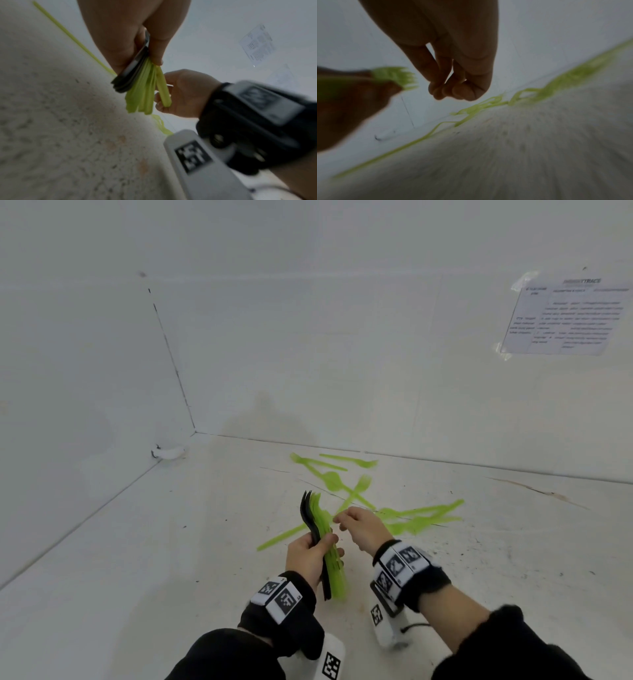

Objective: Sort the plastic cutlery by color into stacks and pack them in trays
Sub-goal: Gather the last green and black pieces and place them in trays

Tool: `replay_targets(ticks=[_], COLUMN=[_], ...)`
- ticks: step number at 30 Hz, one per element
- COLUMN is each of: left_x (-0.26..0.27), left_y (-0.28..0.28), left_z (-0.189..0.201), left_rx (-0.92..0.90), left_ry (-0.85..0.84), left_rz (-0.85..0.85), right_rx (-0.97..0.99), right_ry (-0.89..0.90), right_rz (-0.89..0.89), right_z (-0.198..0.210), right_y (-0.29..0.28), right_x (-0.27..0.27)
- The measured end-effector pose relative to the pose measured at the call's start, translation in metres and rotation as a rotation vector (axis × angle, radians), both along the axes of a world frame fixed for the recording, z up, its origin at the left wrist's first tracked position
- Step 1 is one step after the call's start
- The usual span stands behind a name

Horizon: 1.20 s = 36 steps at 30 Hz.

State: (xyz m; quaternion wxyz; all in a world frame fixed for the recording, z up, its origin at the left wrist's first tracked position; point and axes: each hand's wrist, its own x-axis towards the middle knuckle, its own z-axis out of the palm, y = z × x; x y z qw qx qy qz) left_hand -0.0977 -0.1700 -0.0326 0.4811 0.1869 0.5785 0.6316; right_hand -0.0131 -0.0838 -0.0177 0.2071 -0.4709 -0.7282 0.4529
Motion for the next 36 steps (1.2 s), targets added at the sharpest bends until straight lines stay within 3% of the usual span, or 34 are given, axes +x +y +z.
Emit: replay_targets(ticks=[7, 15, 21, 28, 31, 36], left_x=[-0.003, 0.001, 0.010, 0.037, 0.049, 0.072], left_y=[-0.004, 0.000, -0.001, -0.002, 0.002, 0.010], left_z=[0.001, 0.004, 0.002, 0.000, 0.000, 0.000], left_rx=[-0.018, -0.010, 0.039, 0.088, 0.099, 0.113], left_ry=[0.024, 0.045, 0.043, -0.078, -0.066, -0.005], left_rz=[0.015, 0.057, 0.053, -0.033, -0.053, -0.044], right_rx=[0.173, 0.287, 0.344, 0.335, 0.351, 0.145], right_ry=[-0.488, -0.590, -0.372, 0.091, 0.293, 0.267], right_rz=[0.481, 0.596, 0.411, -0.076, -0.070, -0.030], right_z=[-0.004, 0.002, 0.003, 0.012, 0.023, 0.025], right_y=[0.028, 0.038, 0.054, 0.060, 0.060, 0.043], right_x=[-0.045, -0.038, 0.002, 0.058, 0.080, 0.102])
